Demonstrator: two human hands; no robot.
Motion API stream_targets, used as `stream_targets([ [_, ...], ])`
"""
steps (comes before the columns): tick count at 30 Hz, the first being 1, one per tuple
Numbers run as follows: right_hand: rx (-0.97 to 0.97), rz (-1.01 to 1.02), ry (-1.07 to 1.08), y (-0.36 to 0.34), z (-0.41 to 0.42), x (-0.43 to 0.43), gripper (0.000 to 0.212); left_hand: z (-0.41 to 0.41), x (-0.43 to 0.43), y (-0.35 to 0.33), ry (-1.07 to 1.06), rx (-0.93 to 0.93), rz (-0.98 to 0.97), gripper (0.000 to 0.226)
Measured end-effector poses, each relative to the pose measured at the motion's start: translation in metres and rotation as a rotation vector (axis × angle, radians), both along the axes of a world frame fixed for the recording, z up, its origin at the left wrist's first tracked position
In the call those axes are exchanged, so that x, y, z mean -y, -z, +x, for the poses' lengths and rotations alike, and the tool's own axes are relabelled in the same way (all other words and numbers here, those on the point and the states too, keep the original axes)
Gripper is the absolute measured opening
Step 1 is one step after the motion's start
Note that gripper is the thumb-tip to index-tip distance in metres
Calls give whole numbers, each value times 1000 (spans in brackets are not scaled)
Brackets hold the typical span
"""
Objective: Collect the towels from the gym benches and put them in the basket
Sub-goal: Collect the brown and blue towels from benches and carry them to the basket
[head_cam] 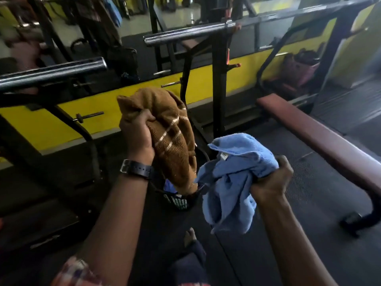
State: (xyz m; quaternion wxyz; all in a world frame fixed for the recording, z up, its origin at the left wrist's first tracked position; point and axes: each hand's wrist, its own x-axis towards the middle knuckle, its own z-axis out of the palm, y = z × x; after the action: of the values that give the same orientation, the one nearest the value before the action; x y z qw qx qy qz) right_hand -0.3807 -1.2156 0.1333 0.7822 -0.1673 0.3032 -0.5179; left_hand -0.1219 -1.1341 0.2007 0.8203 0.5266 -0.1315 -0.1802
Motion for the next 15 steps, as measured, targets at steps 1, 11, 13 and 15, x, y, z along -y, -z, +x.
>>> stream_targets([
  [1, -13, 20, -16, 1, 12, 12, 22, 9, 13, 10, 1, 17, 4, 24],
  [11, -104, 89, -206, 10, 164, 153, 17, 119, 123, 111, 97, 45, 567, 44],
  [13, -140, 107, -229, 15, 189, 168, 18, 127, 126, 113, 74, 0, 572, 40],
  [15, -200, 121, -301, 24, 220, 186, 19, 140, 127, 116, -6, -45, 558, 38],
])
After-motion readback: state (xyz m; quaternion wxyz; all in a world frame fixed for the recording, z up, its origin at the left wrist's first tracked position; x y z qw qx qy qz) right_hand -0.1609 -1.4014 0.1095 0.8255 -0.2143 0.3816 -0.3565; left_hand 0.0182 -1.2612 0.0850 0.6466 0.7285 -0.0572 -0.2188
